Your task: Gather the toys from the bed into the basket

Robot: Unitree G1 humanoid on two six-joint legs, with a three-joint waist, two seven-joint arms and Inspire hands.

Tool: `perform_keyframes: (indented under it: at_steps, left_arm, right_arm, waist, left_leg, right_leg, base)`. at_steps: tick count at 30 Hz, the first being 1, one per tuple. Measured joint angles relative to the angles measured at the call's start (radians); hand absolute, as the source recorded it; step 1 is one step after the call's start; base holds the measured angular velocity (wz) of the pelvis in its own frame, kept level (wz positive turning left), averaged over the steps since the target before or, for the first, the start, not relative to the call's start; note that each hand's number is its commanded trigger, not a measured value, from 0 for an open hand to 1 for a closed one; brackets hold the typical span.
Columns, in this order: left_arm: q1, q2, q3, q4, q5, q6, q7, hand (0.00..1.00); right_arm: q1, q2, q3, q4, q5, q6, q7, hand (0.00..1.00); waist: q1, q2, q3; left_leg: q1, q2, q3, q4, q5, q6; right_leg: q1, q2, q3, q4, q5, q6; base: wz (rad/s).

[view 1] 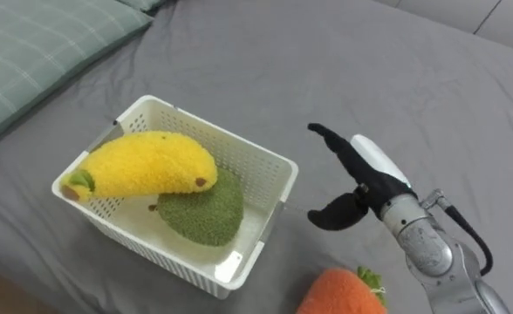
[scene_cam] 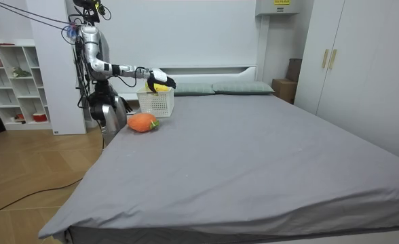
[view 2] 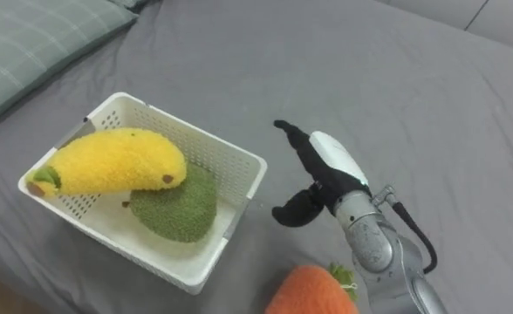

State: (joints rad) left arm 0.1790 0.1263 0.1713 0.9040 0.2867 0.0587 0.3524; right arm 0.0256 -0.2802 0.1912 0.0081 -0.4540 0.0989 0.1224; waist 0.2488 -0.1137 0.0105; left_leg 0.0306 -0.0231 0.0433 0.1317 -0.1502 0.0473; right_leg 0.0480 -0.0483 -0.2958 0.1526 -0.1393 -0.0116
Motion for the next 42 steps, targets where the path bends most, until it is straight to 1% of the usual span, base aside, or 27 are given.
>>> perform_keyframes:
  at_steps: [2, 6, 8, 14, 17, 18, 20, 22, 24, 26, 27, 32, 34, 35, 37, 39, 42]
  left_arm:
    - [0.000, 0.000, 0.002, 0.012, 0.000, -0.005, 0.013, 0.00]
    - [0.013, 0.001, 0.002, 0.021, -0.001, -0.015, 0.029, 0.00]
    - [0.015, 0.001, 0.002, 0.021, -0.001, -0.015, 0.029, 0.00]
    - [0.015, 0.001, 0.003, 0.025, -0.001, -0.015, 0.029, 0.00]
    - [0.031, 0.001, 0.003, 0.026, 0.000, -0.015, 0.029, 0.00]
    - [0.037, 0.001, 0.004, 0.026, -0.001, -0.015, 0.029, 0.00]
    - [0.041, 0.001, 0.004, 0.025, -0.001, -0.015, 0.030, 0.00]
    - [0.044, 0.001, 0.004, 0.025, -0.001, -0.015, 0.031, 0.00]
    - [0.044, 0.000, 0.002, 0.023, -0.001, -0.015, 0.037, 0.00]
    - [0.041, 0.000, 0.002, 0.022, -0.003, -0.015, 0.038, 0.00]
    - [0.042, -0.001, 0.002, 0.021, -0.007, -0.015, 0.038, 0.00]
    - [0.043, -0.004, -0.001, -0.002, -0.021, -0.014, 0.037, 0.00]
    - [0.043, -0.005, -0.002, -0.003, -0.021, -0.014, 0.036, 0.00]
    - [0.043, -0.005, -0.002, -0.003, -0.022, -0.014, 0.035, 0.00]
    - [0.042, -0.010, -0.003, -0.005, -0.022, -0.014, 0.035, 0.00]
    - [0.041, -0.019, -0.007, -0.008, -0.022, -0.015, 0.035, 0.00]
    - [0.040, -0.022, -0.020, -0.003, -0.022, -0.016, 0.035, 0.00]
  right_arm:
    - [0.009, 0.001, -0.001, 0.029, 0.018, -0.003, -0.009, 0.00]
    - [0.024, 0.006, -0.011, 0.032, 0.038, -0.006, -0.021, 0.00]
    - [0.035, 0.007, -0.015, 0.032, 0.063, -0.011, -0.034, 0.00]
    - [0.040, 0.019, -0.016, 0.060, 0.095, -0.022, -0.073, 0.00]
    - [0.046, 0.025, -0.015, 0.070, 0.119, -0.023, -0.079, 0.00]
    - [0.046, 0.026, -0.016, 0.086, 0.135, -0.030, -0.086, 0.00]
    - [0.047, 0.026, -0.016, 0.119, 0.138, -0.035, -0.096, 0.00]
    - [0.050, 0.027, -0.016, 0.143, 0.139, -0.035, -0.098, 0.00]
    - [0.056, 0.033, -0.015, 0.182, 0.146, -0.043, -0.108, 0.00]
    - [0.056, 0.039, -0.015, 0.221, 0.168, -0.043, -0.110, 0.00]
    - [0.056, 0.042, -0.015, 0.242, 0.173, -0.043, -0.109, 0.00]
    - [0.058, 0.044, -0.014, 0.315, 0.173, -0.041, -0.081, 0.00]
    - [0.061, 0.045, -0.014, 0.348, 0.173, -0.039, -0.075, 0.00]
    - [0.065, 0.048, -0.014, 0.366, 0.172, -0.035, -0.075, 0.00]
    - [0.072, 0.052, -0.006, 0.389, 0.164, -0.032, -0.075, 0.00]
    - [0.081, 0.053, 0.019, 0.411, 0.148, -0.032, -0.073, 0.00]
    - [0.082, 0.055, 0.034, 0.453, 0.132, -0.034, -0.052, 0.00]
  waist:
    - [-0.002, 0.002, -0.0010]
    - [-0.028, 0.004, -0.0012]
    - [-0.028, 0.005, -0.0033]
    - [-0.036, 0.006, -0.0039]
    - [-0.047, 0.007, -0.0038]
    - [-0.052, 0.007, -0.0041]
    - [-0.052, 0.007, -0.0044]
    - [-0.052, 0.010, -0.0052]
    - [-0.052, 0.016, -0.0066]
    - [-0.053, 0.018, -0.0072]
    - [-0.055, 0.023, -0.0049]
    - [-0.068, 0.026, -0.0052]
    - [-0.073, 0.025, -0.0071]
    - [-0.077, 0.022, -0.0096]
    - [-0.078, 0.020, -0.0106]
    - [-0.080, 0.021, -0.0104]
    - [-0.075, 0.020, -0.0111]
  left_leg:
    - [0.012, 0.002, 0.012, -0.001, -0.005, 0.000]
    - [0.015, 0.003, 0.018, 0.001, -0.005, 0.000]
    - [0.017, 0.003, 0.022, 0.000, -0.005, 0.000]
    - [0.018, 0.004, 0.026, -0.001, -0.006, 0.000]
    - [0.018, 0.004, 0.026, -0.002, -0.006, 0.000]
    - [0.018, 0.005, 0.027, -0.002, -0.007, 0.000]
    - [0.018, 0.005, 0.027, -0.001, -0.007, 0.000]
    - [0.019, 0.006, 0.030, -0.001, -0.007, 0.000]
    - [0.020, 0.006, 0.032, -0.001, -0.008, 0.000]
    - [0.021, 0.007, 0.033, -0.001, -0.008, 0.000]
    - [0.020, 0.007, 0.034, -0.002, -0.008, -0.001]
    - [0.016, 0.007, 0.033, 0.000, -0.010, -0.001]
    - [0.016, 0.007, 0.033, 0.002, -0.011, 0.000]
    - [0.015, 0.007, 0.033, 0.002, -0.011, 0.000]
    - [0.015, 0.007, 0.034, 0.002, -0.011, 0.000]
    - [0.015, 0.008, 0.033, 0.002, -0.011, -0.001]
    - [0.016, 0.008, 0.033, 0.002, -0.011, -0.001]
  right_leg:
    - [0.004, 0.003, 0.018, 0.002, 0.000, 0.000]
    - [0.004, 0.006, 0.022, 0.004, 0.000, -0.001]
    - [0.004, 0.007, 0.025, 0.004, 0.000, -0.001]
    - [0.006, 0.009, 0.032, 0.003, 0.002, 0.000]
    - [0.006, 0.010, 0.032, 0.002, 0.002, 0.000]
    - [0.006, 0.010, 0.033, 0.002, 0.002, 0.000]
    - [0.006, 0.011, 0.033, 0.001, 0.002, 0.000]
    - [0.006, 0.011, 0.036, 0.001, 0.002, -0.001]
    - [0.006, 0.012, 0.039, 0.001, 0.002, -0.001]
    - [0.005, 0.012, 0.043, 0.001, 0.002, -0.001]
    - [0.005, 0.012, 0.044, 0.001, 0.002, -0.001]
    - [0.004, 0.013, 0.045, 0.001, 0.002, -0.001]
    - [0.004, 0.013, 0.045, 0.001, 0.002, -0.001]
    - [0.004, 0.013, 0.044, 0.001, 0.002, -0.001]
    - [0.004, 0.013, 0.044, 0.001, 0.002, -0.001]
    - [0.004, 0.014, 0.044, 0.001, 0.002, -0.001]
    - [0.005, 0.014, 0.044, 0.000, 0.002, -0.001]
  base:
    - [-0.19]
    - [-0.06]
    - [-0.05]
    - [-0.01]
    - [0.00]
    - [0.00]
    - [0.00]
    - [-0.02]
    - [0.00]
    - [-0.02]
    - [0.00]
    - [0.00]
    - [0.00]
    - [0.00]
    - [0.00]
    - [0.00]
    - [0.00]
